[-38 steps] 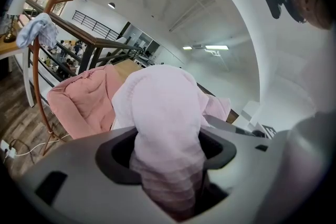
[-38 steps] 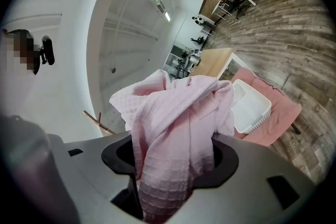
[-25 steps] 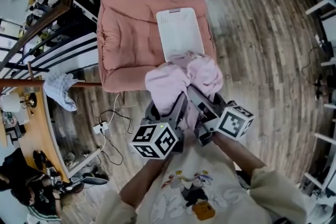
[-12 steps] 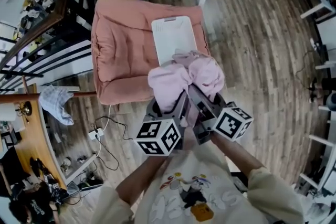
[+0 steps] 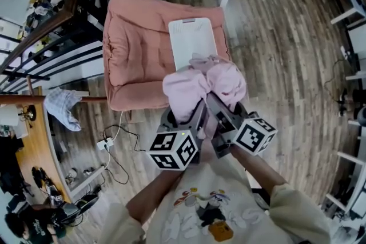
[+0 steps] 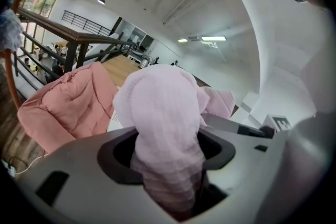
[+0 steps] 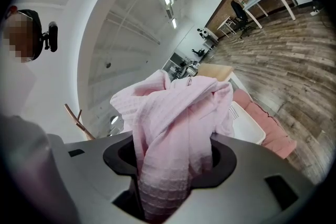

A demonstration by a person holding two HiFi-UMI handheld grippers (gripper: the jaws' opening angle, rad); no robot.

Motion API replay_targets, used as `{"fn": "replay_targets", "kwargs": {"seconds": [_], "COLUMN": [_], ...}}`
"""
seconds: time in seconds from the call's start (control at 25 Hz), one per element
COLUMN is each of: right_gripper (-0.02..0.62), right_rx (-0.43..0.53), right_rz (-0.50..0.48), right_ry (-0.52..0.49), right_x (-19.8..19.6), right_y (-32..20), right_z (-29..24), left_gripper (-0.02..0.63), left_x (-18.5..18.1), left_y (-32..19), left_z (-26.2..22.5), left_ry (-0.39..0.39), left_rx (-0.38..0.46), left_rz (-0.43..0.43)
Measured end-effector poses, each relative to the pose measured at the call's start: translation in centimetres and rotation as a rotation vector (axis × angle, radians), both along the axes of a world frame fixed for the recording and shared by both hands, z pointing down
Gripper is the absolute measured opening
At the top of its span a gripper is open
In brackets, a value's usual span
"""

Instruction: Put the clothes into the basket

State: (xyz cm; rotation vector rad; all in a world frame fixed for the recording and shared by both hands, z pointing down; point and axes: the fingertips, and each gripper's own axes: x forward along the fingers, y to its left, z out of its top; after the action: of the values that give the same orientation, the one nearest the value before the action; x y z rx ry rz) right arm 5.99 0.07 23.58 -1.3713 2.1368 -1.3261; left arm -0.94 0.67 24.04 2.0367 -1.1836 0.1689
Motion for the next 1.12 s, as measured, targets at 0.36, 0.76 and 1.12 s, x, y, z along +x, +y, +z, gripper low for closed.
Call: {"fn": "replay_targets", "kwargs": {"seconds": [0.36,0.76,1.12], "right_gripper": [0.249,0.249,0.249], "right_rx": [0.000,-0.023,-0.086], "right_rz": [-0.009,-0.023,-0.024], "right_ry": [-0.009,-0.004,0.002], "right_x": [-0.1,-0.2,-0.1], "right_y": [2.0,1.5,-0.9], "right_z": [0.3,1.3,3.5], "left_gripper": [0.275,0.275,0.275], "left_x": [-0.2,-0.2,0.0], "left_y": [2.0,1.7,-0.6], "left_z": [0.2,1.2,3.5], "left_ry": [-0.008,-0.010,-0.013], "left_rx": [0.002,-0.020,-0.084], "left_rz": [-0.009,-0.026,-0.012]}}
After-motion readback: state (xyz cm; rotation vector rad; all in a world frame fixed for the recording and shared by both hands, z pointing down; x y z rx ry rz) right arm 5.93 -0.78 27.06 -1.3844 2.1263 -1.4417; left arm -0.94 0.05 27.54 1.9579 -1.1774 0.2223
